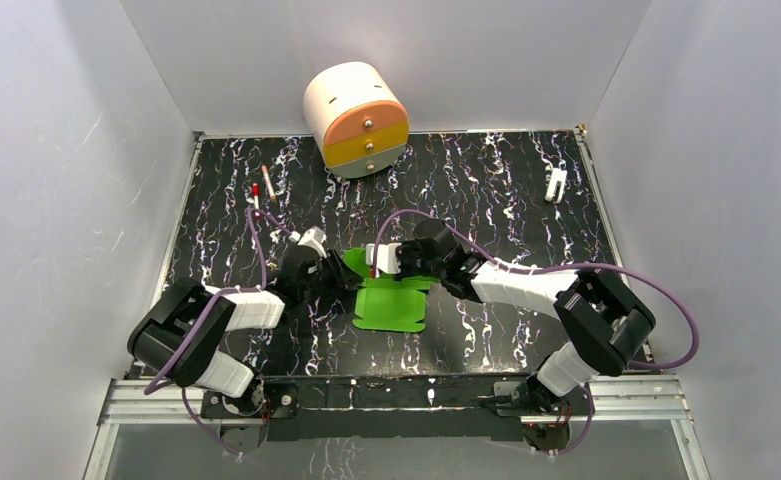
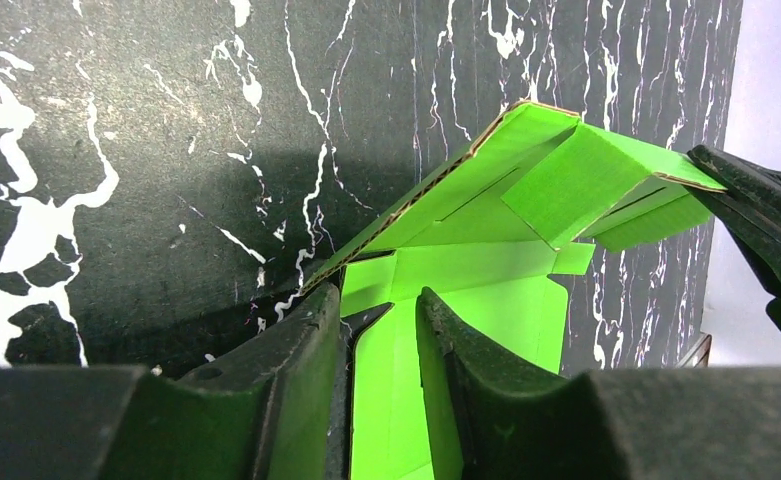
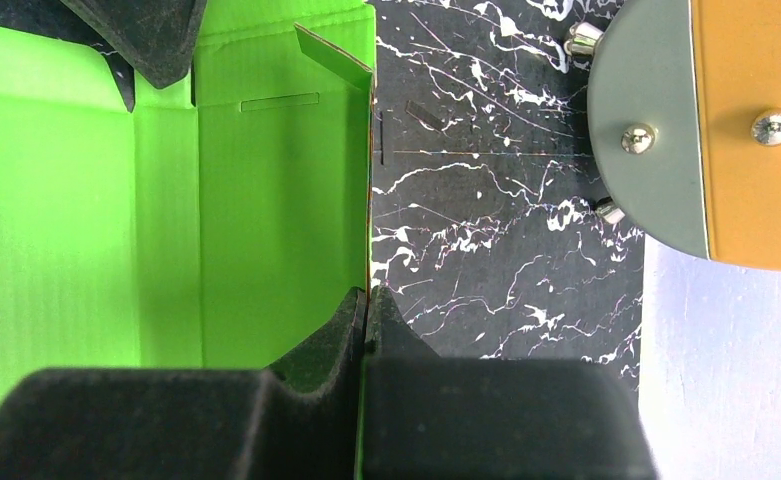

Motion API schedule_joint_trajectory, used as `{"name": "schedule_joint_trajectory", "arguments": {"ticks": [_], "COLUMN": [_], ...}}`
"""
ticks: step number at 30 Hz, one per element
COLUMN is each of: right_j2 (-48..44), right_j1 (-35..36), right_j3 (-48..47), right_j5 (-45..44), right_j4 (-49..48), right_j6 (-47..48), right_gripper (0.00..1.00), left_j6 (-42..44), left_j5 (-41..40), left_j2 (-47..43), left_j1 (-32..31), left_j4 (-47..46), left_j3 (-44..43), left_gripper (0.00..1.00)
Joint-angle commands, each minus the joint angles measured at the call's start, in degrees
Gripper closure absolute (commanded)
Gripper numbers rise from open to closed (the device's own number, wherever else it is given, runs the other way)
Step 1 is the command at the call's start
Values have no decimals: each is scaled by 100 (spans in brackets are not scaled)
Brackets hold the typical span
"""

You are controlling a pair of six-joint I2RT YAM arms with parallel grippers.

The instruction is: Fold the paper box

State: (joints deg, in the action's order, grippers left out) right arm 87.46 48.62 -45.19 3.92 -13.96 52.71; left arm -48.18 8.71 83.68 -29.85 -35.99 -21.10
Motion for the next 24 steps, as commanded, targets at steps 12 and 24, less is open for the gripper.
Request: {"name": "schedule_joint_trajectory", "arguments": {"ticks": [12, 24], "right_j2": [-199, -198], "right_j1": [96, 165], "right_j3": [128, 285], "right_j5": [-168, -275], "right_j4": [-435, -643], "right_j6": [28, 189], "right_gripper": [100, 100], "left_j6": [389, 623], "left_j5": [-511, -790], "left_j2": [-563, -67], "left_j1": [-476, -724], "left_j4": [-76, -39], "left_j3": [-206, -443], "left_gripper": [82, 83]}}
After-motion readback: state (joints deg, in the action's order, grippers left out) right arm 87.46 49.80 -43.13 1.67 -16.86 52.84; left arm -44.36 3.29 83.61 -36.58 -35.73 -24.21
